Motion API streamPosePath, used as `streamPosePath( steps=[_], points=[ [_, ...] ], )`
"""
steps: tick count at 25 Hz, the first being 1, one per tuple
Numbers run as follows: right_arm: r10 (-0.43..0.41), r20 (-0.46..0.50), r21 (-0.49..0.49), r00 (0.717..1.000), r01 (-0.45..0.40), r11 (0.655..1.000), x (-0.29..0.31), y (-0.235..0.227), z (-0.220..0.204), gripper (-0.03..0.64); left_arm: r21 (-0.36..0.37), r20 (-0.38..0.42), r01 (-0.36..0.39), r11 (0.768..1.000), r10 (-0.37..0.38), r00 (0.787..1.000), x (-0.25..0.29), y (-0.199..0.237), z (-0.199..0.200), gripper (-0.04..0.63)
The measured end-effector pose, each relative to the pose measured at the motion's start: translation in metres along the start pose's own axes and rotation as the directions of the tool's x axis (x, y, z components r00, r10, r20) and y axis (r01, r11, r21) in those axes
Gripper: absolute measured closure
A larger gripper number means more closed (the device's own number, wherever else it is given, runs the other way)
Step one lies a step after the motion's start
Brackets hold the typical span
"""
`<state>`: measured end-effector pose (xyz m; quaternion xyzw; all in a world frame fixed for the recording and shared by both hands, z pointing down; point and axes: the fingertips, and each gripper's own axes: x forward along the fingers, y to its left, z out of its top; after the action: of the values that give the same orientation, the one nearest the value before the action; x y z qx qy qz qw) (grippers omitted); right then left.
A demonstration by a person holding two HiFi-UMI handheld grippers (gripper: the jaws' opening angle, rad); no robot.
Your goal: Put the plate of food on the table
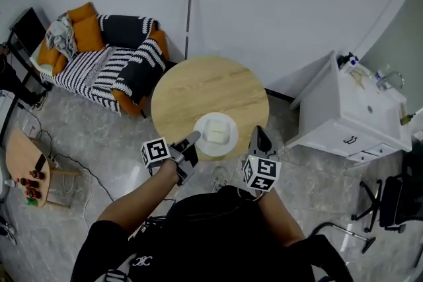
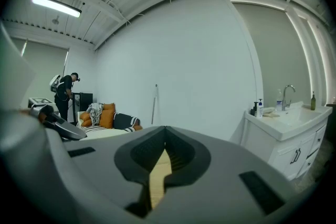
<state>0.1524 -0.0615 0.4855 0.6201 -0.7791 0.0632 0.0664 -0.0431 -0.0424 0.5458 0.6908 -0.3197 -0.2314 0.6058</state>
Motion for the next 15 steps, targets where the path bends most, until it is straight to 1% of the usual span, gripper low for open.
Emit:
streamPosePath(
  steps=[6, 15],
  points=[
    [0.020, -0.022, -0.003, 1.000, -0.020, 1.000, 0.030, -0.012, 0.005, 0.609, -0.011, 0.019, -0.020, 1.000, 0.020, 1.000, 0.026, 0.005, 0.018, 0.575],
    [0.053, -0.046, -0.012, 0.998, -0.054, 0.998, 0.081, -0.036, 0.014, 0.609, -0.029, 0.056, -0.029, 0.999, 0.030, 0.998, 0.072, 0.005, 0.045, 0.575]
  ],
)
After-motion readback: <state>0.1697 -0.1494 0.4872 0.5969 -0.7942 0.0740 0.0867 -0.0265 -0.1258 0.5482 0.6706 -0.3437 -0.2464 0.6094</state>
